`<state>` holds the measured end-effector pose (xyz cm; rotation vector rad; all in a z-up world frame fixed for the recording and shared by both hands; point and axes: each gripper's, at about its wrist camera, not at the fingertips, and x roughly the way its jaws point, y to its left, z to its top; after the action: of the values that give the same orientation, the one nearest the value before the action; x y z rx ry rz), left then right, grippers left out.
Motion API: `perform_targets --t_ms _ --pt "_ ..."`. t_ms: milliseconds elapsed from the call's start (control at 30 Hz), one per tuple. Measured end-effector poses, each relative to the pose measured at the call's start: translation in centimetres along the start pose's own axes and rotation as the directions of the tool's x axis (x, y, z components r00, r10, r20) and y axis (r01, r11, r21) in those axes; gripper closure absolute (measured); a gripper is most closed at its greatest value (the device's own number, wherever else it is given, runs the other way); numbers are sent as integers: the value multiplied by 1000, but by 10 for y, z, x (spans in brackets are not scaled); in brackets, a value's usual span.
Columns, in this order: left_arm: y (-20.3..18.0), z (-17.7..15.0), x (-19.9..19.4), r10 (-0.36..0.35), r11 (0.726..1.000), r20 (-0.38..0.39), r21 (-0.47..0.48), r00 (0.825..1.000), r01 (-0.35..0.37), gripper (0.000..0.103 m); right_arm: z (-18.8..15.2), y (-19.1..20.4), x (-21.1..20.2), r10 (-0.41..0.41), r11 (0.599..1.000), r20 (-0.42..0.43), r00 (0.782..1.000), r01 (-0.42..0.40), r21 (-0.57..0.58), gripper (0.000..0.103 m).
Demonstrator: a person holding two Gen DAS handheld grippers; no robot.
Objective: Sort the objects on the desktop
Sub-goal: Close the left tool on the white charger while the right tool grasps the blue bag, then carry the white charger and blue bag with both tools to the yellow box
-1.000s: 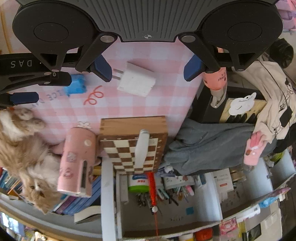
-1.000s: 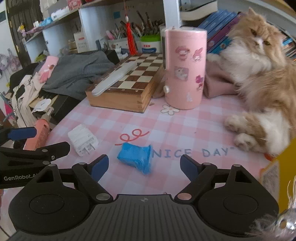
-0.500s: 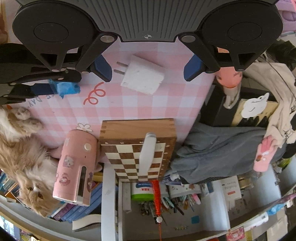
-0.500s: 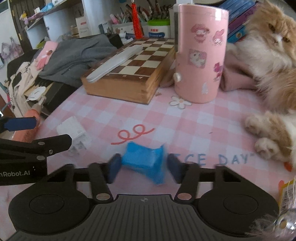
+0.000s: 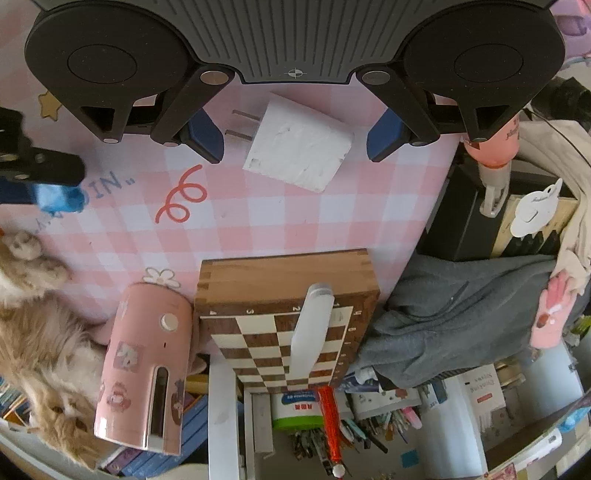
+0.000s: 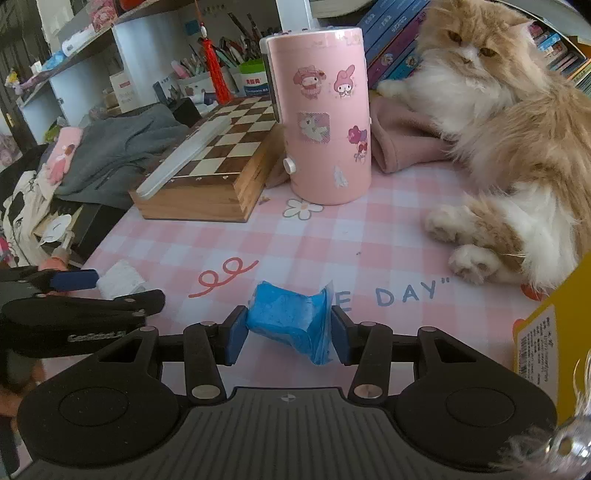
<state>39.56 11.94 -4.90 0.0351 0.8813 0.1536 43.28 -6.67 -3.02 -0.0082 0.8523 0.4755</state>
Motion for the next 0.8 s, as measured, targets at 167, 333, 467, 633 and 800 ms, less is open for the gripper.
perform_targets --t_ms 167,333,467,633,800 --pt "3 -4 1 -44 999 -5 -15 999 44 31 -3 1 -8 -1 1000 9 1000 1 -4 59" --pt "2 -8 -8 -92 995 -2 -27 996 92 32 -8 3 -15 -7 1000 12 1000 7 -8 59" --pt "2 -10 -25 -124 991 30 -57 992 125 32 -13 5 -22 -13 1000 16 1000 14 -16 59" --pt "6 -13 -53 -162 980 78 -103 984 170 32 -20 7 -34 -23 1000 28 999 23 -19 59" --pt "10 -21 -79 -189 974 102 -106 977 200 32 -26 12 -50 -32 999 53 998 33 -29 59"
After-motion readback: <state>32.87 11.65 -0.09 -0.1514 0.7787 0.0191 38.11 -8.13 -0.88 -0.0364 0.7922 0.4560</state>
